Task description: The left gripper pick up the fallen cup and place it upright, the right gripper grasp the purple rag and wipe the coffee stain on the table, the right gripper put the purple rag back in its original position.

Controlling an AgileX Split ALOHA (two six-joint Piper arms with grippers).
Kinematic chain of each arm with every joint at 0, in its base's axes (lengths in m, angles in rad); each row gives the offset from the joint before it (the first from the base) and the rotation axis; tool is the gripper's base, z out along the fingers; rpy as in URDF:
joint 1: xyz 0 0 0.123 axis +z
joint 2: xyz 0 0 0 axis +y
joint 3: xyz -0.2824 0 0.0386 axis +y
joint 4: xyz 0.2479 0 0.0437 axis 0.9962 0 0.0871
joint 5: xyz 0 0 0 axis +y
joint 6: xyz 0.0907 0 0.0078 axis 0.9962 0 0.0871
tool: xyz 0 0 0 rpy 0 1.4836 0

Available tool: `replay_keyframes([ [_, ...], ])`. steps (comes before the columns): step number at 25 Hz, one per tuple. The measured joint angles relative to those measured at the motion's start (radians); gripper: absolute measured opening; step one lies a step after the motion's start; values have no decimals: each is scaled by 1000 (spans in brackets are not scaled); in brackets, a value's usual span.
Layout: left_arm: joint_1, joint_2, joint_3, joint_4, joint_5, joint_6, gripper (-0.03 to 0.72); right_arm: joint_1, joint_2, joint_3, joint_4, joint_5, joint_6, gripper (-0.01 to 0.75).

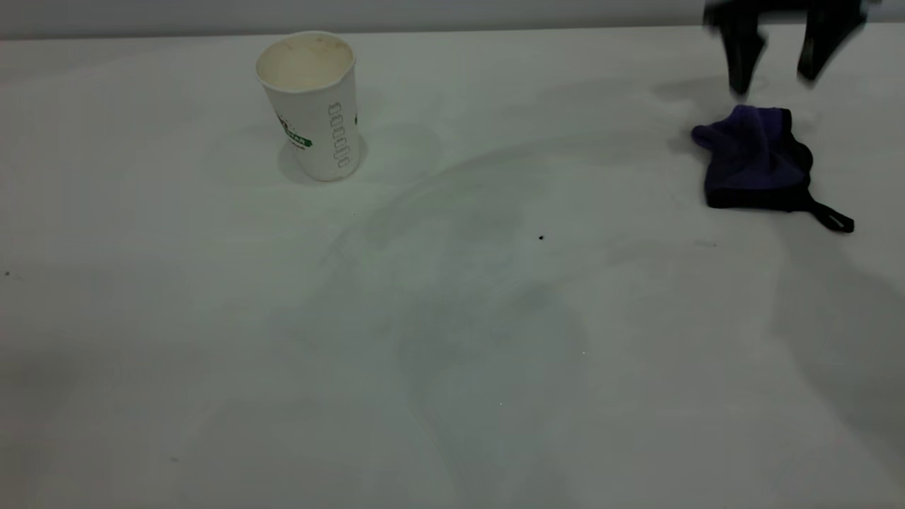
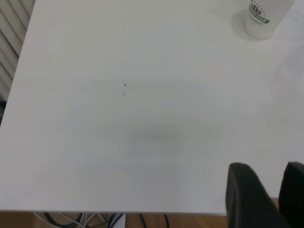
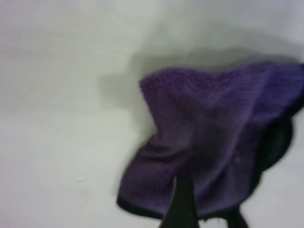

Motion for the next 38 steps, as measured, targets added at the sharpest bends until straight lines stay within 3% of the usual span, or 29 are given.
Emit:
replay_keyframes([
  [5, 0, 0, 0, 0, 0, 0, 240, 0, -152, -22, 65, 22, -44, 728],
  [8, 0, 0, 0, 0, 0, 0, 240, 0, -290, 58, 114, 23, -61, 728],
  [22, 0, 0, 0, 0, 0, 0, 240, 15, -1252, 852, 144, 44, -103, 728],
  [38, 0, 0, 0, 0, 0, 0, 240, 15, -2130, 1531, 78, 50, -25, 697],
])
